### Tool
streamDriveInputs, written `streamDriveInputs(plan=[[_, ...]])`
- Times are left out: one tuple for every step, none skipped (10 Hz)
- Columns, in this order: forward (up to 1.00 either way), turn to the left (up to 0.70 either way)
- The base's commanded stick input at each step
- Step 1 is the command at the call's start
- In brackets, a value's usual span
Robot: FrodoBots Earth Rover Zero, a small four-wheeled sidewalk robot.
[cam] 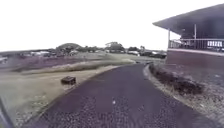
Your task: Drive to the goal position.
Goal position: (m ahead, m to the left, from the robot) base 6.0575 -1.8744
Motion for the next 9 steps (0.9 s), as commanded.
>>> streamDriveInputs(plan=[[0.85,-0.34],[0.85,-0.34],[0.85,-0.34],[0.85,-0.25],[0.85,0.0],[0.85,0.0],[0.85,0.0],[0.85,0.0],[0.85,0.0]])
